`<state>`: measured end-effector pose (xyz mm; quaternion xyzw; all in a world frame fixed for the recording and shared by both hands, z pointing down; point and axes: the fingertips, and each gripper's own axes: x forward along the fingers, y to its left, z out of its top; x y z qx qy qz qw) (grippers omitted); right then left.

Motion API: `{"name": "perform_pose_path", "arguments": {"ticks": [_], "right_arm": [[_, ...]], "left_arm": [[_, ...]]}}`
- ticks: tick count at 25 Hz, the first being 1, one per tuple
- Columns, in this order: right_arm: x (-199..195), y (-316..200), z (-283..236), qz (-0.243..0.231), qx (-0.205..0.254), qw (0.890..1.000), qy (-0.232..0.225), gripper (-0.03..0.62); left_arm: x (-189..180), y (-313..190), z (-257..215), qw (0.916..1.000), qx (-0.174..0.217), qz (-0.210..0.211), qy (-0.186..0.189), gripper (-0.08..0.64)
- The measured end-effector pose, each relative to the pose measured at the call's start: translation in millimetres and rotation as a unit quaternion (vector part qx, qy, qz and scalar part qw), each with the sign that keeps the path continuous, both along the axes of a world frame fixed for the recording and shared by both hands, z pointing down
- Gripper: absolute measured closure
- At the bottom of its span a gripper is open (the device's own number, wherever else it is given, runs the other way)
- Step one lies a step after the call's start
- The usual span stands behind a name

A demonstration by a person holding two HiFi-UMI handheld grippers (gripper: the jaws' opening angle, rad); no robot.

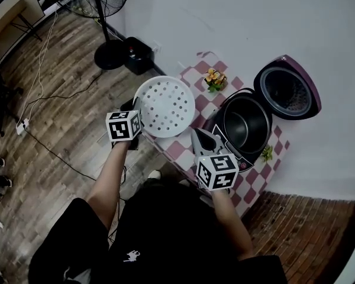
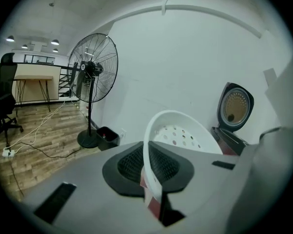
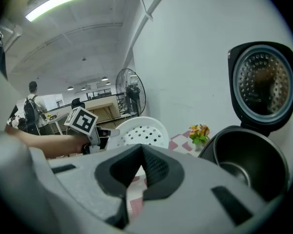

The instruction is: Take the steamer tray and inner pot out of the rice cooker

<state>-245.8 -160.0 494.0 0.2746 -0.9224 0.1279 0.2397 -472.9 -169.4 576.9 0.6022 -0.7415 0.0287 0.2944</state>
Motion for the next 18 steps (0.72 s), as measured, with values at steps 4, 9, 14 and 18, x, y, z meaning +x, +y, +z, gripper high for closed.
{"name": "perform_pose_path", "arguments": {"ticks": [4,9,14,18], "right_arm": [[-2,1,10,0.008,-0.015,1.0,0.007,0.591],[-2,10,23,0.008,-0.035,0.999,0.017,0.591],[4,14,31,0.014,-0.045,0.999,0.026,0.591],[9,15,36,0.021,-0.051,0.998,0.031,0.591]], "left_arm": [[6,-6,21,0.9998,-0.016,0.006,0.008,0.538],[17,-10,45,0.9992,-0.033,0.014,0.018,0.538],[26,-17,68,0.9984,-0.047,0.016,0.028,0.538],[33,-22,87,0.9976,-0.058,0.013,0.034,0.537]]}}
